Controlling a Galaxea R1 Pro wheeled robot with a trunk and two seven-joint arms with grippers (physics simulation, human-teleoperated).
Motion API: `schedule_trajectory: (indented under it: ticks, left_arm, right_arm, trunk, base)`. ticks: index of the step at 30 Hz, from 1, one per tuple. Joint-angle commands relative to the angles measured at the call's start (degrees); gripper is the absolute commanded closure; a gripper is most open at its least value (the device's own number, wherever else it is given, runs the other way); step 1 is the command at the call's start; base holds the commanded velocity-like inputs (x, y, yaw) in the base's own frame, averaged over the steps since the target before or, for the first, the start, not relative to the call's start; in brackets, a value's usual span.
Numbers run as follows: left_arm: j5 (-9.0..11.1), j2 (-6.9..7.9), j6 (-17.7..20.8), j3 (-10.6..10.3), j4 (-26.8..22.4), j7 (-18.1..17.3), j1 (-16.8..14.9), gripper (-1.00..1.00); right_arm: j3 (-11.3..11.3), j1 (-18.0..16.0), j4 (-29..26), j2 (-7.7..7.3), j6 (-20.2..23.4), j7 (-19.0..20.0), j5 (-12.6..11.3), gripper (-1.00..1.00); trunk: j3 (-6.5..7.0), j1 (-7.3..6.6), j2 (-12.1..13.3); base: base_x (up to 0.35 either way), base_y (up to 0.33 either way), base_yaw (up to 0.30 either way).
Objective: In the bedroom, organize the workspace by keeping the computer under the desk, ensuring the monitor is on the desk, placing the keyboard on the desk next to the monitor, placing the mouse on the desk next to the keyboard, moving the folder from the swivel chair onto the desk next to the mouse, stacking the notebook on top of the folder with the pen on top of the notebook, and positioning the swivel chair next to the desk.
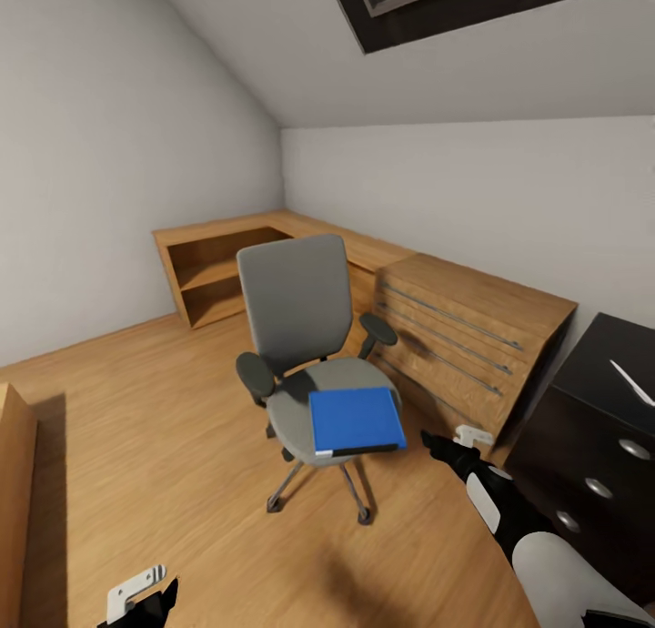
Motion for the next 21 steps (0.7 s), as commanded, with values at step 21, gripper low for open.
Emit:
schedule_trajectory:
  ticks: [21]
  left_arm:
    - [0.47,-0.16,0.44,-1.18,-0.15,-0.33,-0.04,-1.00]
  right_arm:
    - [-0.36,-0.02,-0.13,-0.32,0.31,0.37,-1.99,-1.00]
  trunk:
    - [-0.59,0.62,-1.23]
  base:
    - [-0.063,0.015,-0.002]
